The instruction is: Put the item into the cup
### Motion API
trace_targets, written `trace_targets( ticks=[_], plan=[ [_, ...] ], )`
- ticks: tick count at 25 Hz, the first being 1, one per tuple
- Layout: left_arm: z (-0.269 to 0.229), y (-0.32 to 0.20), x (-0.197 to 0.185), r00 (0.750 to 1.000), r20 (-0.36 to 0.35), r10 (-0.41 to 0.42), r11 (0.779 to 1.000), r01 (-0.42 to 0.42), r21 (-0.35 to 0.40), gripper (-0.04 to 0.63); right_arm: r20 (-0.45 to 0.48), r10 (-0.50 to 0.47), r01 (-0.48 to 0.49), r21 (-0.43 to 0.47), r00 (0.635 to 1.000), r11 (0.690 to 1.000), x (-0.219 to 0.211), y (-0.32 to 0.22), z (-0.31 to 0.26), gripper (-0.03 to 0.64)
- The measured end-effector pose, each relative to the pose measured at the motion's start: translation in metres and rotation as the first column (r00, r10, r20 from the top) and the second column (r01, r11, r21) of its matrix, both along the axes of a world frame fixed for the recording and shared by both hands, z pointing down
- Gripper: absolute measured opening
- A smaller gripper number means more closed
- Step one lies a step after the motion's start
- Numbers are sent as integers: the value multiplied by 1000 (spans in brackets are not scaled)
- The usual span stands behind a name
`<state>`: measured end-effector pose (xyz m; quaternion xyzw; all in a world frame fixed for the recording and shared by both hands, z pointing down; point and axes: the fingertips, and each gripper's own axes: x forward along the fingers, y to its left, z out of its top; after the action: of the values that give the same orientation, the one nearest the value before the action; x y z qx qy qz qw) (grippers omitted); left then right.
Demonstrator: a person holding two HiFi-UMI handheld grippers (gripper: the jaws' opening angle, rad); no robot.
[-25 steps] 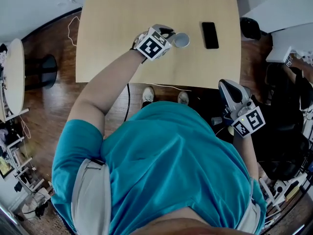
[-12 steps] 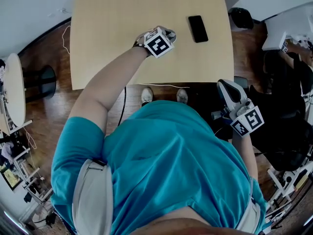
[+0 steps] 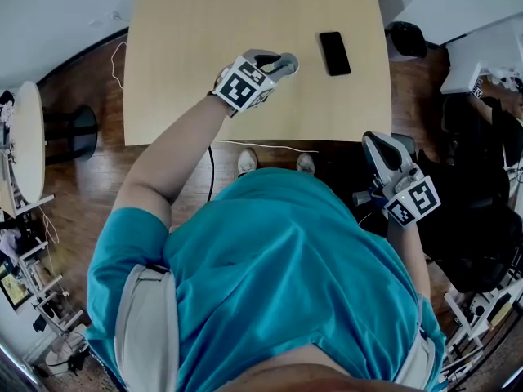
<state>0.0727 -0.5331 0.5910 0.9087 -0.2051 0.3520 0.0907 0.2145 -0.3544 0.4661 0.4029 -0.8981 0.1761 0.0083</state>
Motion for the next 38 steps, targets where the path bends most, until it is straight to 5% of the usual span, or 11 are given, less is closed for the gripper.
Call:
trace_targets(
  ticks=[5,9,16,19,25,29,38],
  plan=[
    [-68,55,-41,941,-315,-127,990,141,20,3,9,-55,55,38,998,998,3,-2,-7,3],
    [-110,109,-72,869,-440,-226,966,259,16,3,28,-151,149,62,988,987,-2,-3,-14,3],
    [-153,167,-116,816,-514,-263,935,346,72,3,4,-284,281,133,959,950,-60,13,-39,3],
    [-172,194,-149,814,-530,-237,926,354,129,3,-18,-286,285,163,958,945,-89,35,-51,3],
    [-199,256,-227,807,-569,-157,935,308,178,3,29,-221,215,135,975,967,-159,80,-77,3],
    [-191,298,-266,792,-589,-159,944,297,145,3,13,-207,203,140,978,969,-197,123,-86,3],
    [-211,395,-239,775,-617,-135,923,325,207,3,-17,-204,202,216,979,955,-157,225,-106,3]
  ],
)
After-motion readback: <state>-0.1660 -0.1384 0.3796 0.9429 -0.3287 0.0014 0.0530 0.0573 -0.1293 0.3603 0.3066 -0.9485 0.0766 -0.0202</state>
